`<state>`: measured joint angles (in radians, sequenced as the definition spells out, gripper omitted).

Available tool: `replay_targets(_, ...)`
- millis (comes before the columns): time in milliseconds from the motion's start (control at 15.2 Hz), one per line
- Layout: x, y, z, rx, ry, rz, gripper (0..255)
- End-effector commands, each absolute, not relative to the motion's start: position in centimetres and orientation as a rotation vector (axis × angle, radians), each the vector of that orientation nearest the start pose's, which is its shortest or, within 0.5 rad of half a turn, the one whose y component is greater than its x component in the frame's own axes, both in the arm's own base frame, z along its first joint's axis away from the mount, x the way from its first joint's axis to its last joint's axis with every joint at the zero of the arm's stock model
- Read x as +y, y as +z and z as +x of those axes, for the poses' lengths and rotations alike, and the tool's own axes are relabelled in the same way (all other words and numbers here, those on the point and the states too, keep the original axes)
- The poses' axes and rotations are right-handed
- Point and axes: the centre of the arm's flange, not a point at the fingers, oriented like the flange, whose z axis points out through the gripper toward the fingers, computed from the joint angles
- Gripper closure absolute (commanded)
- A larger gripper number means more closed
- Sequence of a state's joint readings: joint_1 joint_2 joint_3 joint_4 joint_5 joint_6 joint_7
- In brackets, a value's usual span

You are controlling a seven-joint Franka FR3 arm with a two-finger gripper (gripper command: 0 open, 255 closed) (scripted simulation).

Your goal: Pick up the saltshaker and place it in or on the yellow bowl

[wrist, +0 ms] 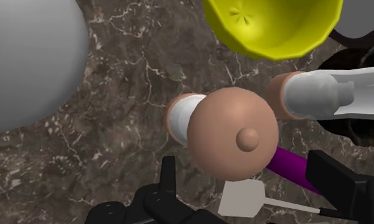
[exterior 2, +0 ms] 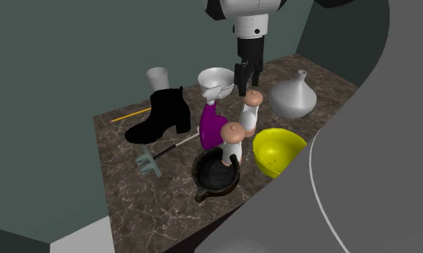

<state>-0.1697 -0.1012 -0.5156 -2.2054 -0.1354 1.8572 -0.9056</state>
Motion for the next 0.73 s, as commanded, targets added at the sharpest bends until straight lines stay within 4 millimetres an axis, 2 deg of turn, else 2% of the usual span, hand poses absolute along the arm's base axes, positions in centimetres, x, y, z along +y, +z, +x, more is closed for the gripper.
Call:
replay_targets(0,-31.49,38.89,36.29,-0.424,0.352,-2.959,0)
replay_targets(132,-31.40,38.09,36.07,-0.424,0.352,-2.959,0)
replay_targets(660,-31.41,38.09,36.08,-0.424,0.352,-2.959,0)
